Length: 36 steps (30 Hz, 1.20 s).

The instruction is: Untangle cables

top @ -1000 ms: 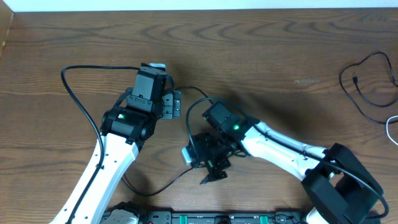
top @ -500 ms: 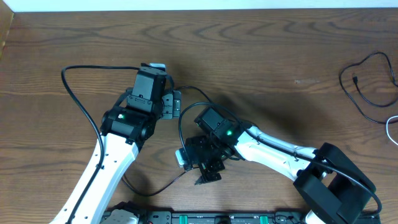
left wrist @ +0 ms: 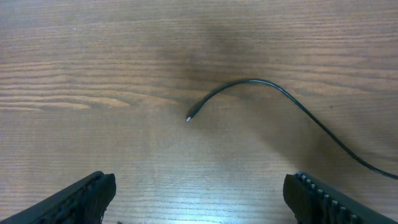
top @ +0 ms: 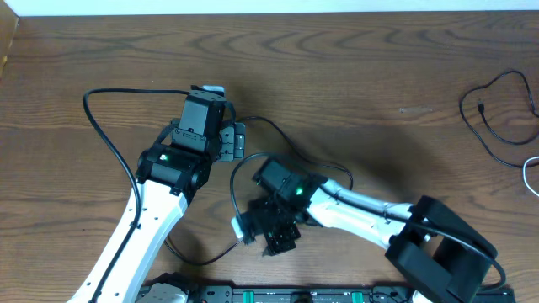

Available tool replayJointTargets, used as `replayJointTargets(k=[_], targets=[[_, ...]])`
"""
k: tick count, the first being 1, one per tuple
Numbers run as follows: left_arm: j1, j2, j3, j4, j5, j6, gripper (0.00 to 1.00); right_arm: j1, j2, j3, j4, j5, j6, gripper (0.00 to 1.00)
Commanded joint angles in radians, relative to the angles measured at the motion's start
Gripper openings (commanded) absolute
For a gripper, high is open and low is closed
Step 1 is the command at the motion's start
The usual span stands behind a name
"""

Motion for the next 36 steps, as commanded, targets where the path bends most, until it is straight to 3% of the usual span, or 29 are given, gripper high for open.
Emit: replayJointTargets(k=[1,5,8,11,22,36], targets=[[0.004,0.0,0.016,-0.003,-0.01,-0.016,0.91,0.051,0.009,-0.003,0.0,0.078,0.009,0.7],[0.004,0.0,0.016,-0.003,-0.01,-0.016,0.91,0.094,0.009,-0.003,0.01,0.143,0.034,0.5],[0.004,0.0,0.016,-0.003,-0.01,-0.016,0.91,0.109,0.009,-0.003,0.026,0.174,0.067,0.14],[0.004,0.0,0.016,-0.003,-0.01,-0.016,0.91,0.105,0.009,-0.003,0.053,0.189,0.132,0.02],[0.004,0.0,0.016,-0.003,-0.01,-0.016,0.91,0.001,0.009,-0.003,0.127,0.191,0.395,0.01],[0.004,0.0,0.016,-0.003,-0.01,-0.016,0.91,-0.076,0.009,-0.003,0.154,0.192,0.533,0.01]])
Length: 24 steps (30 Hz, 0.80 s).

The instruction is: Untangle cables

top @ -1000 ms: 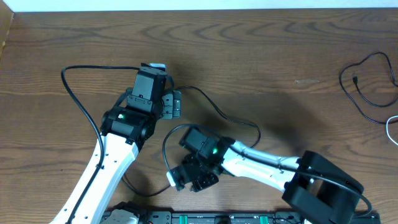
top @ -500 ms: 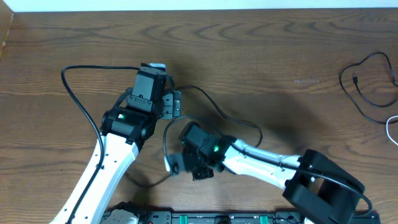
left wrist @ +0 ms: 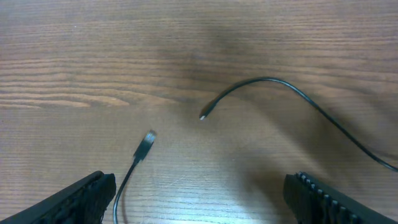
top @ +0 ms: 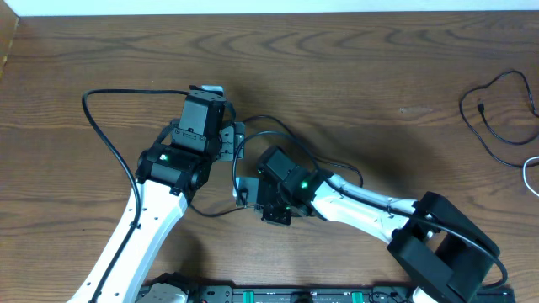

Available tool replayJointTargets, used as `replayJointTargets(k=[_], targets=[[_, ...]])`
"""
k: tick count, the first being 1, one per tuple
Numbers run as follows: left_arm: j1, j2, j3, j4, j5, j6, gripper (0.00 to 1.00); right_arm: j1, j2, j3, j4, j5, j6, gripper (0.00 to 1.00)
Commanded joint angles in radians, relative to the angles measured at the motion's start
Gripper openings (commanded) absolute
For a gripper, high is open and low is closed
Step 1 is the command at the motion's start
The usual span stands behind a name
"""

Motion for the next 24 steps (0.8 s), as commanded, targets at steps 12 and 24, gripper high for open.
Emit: replayJointTargets(k=[12,24], targets=[[0.004,0.0,0.016,-0.004,-0.01,-0.002,0.91,-0.041,0.009,-0.002,0.003,-0.002,0.072,0.01],[0.004,0.0,0.016,-0.004,-0.01,-0.002,0.91,-0.017,0.009,-0.002,-0.022,-0.002,0.04,0.01]])
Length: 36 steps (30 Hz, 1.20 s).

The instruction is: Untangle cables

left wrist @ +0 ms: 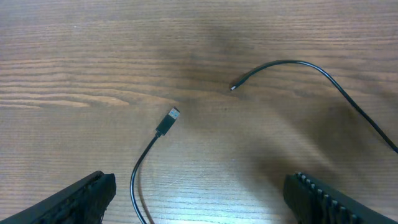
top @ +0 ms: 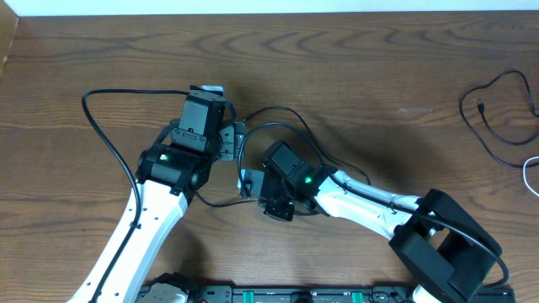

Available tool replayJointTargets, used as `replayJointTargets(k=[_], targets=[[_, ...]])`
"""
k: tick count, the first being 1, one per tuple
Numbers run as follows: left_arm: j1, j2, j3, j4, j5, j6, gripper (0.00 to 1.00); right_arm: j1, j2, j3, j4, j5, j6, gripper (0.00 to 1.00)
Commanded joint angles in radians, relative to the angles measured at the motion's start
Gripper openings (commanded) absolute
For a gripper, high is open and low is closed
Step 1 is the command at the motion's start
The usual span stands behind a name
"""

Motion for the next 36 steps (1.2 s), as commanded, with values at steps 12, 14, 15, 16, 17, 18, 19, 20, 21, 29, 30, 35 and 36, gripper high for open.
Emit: replayJointTargets(k=[12,14,15,16,17,18,19,20,21,29,30,35,36], targets=[[0.004,0.0,0.016,-0.003,-0.01,-0.002,0.91,0.048,0.009,-0.002,-0.039,0.032,-0.018,0.01],[0.004,0.0,0.016,-0.003,-0.01,-0.002,0.91,0.051,0.008,-0.002,-0.039,0.035,-0.018,0.01],[0.004,0.0,0.016,-0.003,-0.01,-0.002,0.91,0.054,0.008,-0.002,-0.039,0.042,-0.018,0.01],[0.004,0.0,0.016,-0.003,-0.01,-0.002,0.91,0.058,0.004,-0.002,-0.04,0.043,-0.018,0.01],[0.004,0.0,0.016,-0.003,-0.01,-0.002,0.91,0.061,-0.002,-0.002,-0.043,0.052,-0.018,0.01],[0.004,0.0,0.016,-0.003,-0.01,-0.002,0.91,0.065,-0.01,-0.002,-0.047,0.06,-0.018,0.01],[0.004,0.0,0.016,-0.003,-0.01,-0.002,0.91,0.069,-0.019,-0.002,-0.051,0.068,-0.018,0.01],[0.004,0.0,0.016,-0.003,-0.01,-0.002,0.9,0.074,-0.032,-0.002,-0.057,0.074,-0.019,0.01],[0.004,0.0,0.016,-0.003,-0.01,-0.002,0.91,0.077,-0.044,-0.002,-0.061,0.073,-0.023,0.01],[0.004,0.0,0.016,-0.003,-0.01,-0.002,0.91,0.087,-0.129,-0.002,-0.077,0.076,-0.027,0.01],[0.004,0.0,0.016,-0.003,-0.01,-0.002,0.91,0.087,-0.136,-0.002,-0.08,0.077,-0.028,0.01],[0.004,0.0,0.016,-0.003,-0.01,-0.002,0.91,0.081,-0.142,-0.002,-0.105,0.174,-0.002,0.01],[0.004,0.0,0.016,-0.003,-0.01,-0.002,0.91,0.076,-0.142,-0.002,-0.107,0.201,0.023,0.01]])
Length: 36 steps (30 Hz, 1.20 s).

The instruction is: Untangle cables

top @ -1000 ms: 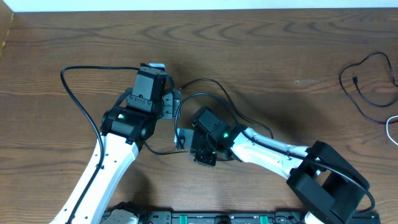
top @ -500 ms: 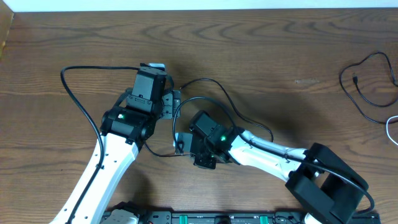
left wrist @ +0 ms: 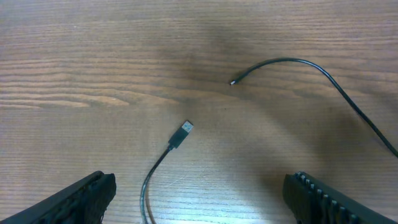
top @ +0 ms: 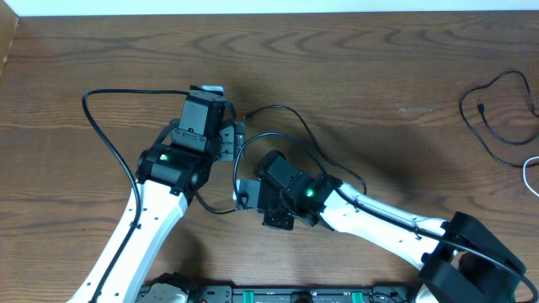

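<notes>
A thin black cable (top: 290,118) loops across the table's middle between both arms. Its small plug end (left wrist: 232,82) lies on the wood, and the strand arcs off to the right. A second strand ends in a flat USB plug (left wrist: 182,132) and curves down between my left fingers. My left gripper (left wrist: 199,202) hovers open above the table, touching nothing; it also shows from above (top: 232,139). My right gripper (top: 244,195) sits low beside the left arm, seemingly shut on the black cable, though its jaws are partly hidden.
Another black cable (top: 493,109) and a white cable (top: 530,172) lie at the table's far right edge. A black lead (top: 97,126) arches from the left arm over the table's left side. The arm bases (top: 278,295) line the near edge.
My right gripper has shifted a little toward the near edge. The USB plug has slid back toward my left fingers. The small plug end has barely moved. The left arm is still.
My right gripper was first near the front edge, and only the small plug end showed in the left wrist view. Then it stood farther back and the USB plug appeared. The plug later lay deeper in that view, and now lies slightly back.
</notes>
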Available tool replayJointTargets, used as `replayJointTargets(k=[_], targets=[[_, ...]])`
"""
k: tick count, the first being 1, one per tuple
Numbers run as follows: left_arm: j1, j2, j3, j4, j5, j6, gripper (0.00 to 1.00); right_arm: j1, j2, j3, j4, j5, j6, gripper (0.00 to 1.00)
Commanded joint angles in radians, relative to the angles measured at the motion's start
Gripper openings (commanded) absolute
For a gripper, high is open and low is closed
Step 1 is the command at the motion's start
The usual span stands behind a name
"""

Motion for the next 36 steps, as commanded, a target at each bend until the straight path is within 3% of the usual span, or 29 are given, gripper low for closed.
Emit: replayJointTargets(k=[1,12,27,36], targets=[[0.004,0.0,0.016,-0.003,-0.01,-0.002,0.91,-0.011,-0.014,-0.001,-0.01,0.103,0.06,0.01],[0.004,0.0,0.016,-0.003,-0.01,-0.002,0.91,-0.102,-0.019,-0.001,0.048,0.11,0.15,0.01],[0.004,0.0,0.016,-0.003,-0.01,-0.002,0.91,-0.342,-0.01,-0.001,0.111,0.116,0.298,0.01],[0.004,0.0,0.016,-0.003,-0.01,-0.002,0.91,-0.462,0.009,-0.002,0.096,0.306,0.298,0.01]])
